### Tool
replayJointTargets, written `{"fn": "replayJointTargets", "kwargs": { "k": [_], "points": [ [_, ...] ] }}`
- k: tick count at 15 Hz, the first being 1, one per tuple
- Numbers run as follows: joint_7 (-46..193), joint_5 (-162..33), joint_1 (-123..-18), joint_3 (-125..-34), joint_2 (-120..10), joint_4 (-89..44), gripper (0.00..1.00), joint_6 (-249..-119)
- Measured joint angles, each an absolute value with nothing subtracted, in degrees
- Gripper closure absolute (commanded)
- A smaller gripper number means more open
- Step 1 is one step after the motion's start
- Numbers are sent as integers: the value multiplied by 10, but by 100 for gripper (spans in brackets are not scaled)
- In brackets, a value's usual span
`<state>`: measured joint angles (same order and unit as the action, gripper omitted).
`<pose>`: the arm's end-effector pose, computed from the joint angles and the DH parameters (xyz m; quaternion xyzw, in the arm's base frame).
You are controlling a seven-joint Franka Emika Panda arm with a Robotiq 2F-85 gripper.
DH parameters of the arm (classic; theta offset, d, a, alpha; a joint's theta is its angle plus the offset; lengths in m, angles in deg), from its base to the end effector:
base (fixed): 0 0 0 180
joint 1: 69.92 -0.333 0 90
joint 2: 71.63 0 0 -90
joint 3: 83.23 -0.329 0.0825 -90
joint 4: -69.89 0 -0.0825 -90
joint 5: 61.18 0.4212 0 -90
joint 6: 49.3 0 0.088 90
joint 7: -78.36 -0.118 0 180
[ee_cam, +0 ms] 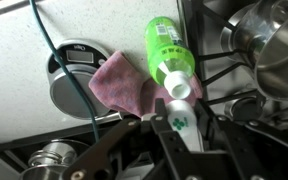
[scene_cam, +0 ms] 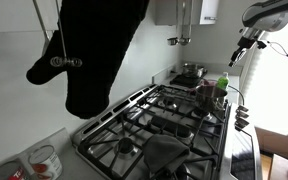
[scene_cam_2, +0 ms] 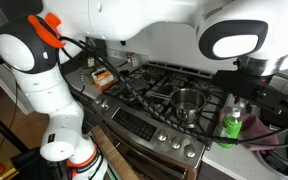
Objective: Remove the lid from the green bottle
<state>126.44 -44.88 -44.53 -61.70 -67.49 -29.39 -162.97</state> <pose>0.4579 -0.4508 0.5427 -0.9878 0.0331 -0.1513 0.0147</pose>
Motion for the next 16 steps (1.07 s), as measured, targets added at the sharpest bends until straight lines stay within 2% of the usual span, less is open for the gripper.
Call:
{"fn": "replayJointTargets", "kwargs": {
  "k": [6,12,13,16],
  "points": [
    [1156,-507,-421,-578,-662,-284,92,-1556],
    [1126,-470,-380,-569,-584,-274,92,-1535],
    [1126,-453,-373,-572,-568,-268,67,-1536],
    [1126,-451,-368,-579,-556,-262,67,-1536]
  ]
}}
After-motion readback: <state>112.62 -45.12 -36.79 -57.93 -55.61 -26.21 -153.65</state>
